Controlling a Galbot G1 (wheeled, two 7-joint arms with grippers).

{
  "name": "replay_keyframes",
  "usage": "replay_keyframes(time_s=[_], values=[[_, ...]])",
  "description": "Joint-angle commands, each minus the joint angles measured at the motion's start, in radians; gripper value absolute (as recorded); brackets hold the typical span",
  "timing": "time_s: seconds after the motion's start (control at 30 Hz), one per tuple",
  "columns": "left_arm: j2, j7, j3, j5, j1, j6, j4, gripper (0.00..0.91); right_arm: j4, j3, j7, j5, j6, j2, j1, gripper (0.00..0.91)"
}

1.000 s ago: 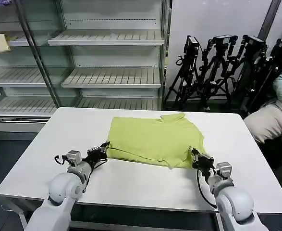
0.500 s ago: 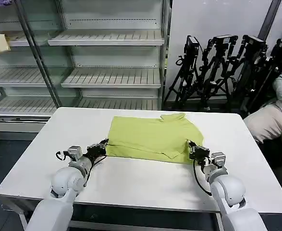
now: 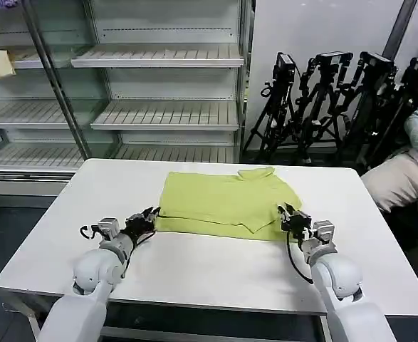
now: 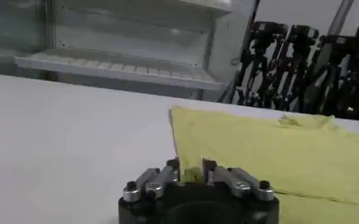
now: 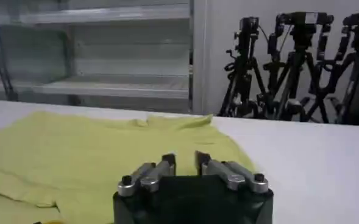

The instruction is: Fold and organize the clothes.

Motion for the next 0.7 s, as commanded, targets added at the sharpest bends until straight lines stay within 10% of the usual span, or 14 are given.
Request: replay_keyframes(time_s=[0.03, 0.2, 0.23, 0.27, 0.3, 0.7], values=[[0.044, 0.001, -0.001, 0.035, 0.127, 0.040, -0.156, 0.907, 0.095, 0.026, 0.015, -0.001, -0.056, -0.036, -0.096, 0.907], [0.058, 0.018, 0.028, 0.095, 0.164, 0.040, -0.158, 0.907, 0.109, 0.050, 0.004, -0.054, -0.065, -0.056, -0.174, 0.907], [0.055, 0.017, 0.034, 0.100, 0.161, 0.040, -0.149, 0.907, 0.103, 0.052, 0.010, -0.054, -0.065, -0.055, -0.182, 0.403], [0.048, 0.011, 0.038, 0.106, 0.150, 0.040, -0.126, 0.464, 0.094, 0.056, 0.012, -0.050, -0.065, -0.050, -0.186, 0.081], [0.046, 0.007, 0.040, 0.105, 0.142, 0.040, -0.117, 0.010, 0.089, 0.058, 0.010, -0.044, -0.066, -0.049, -0.188, 0.000], [0.033, -0.020, 0.054, 0.068, 0.099, 0.039, -0.074, 0.010, 0.052, 0.058, 0.026, 0.047, -0.064, -0.037, -0.174, 0.000]])
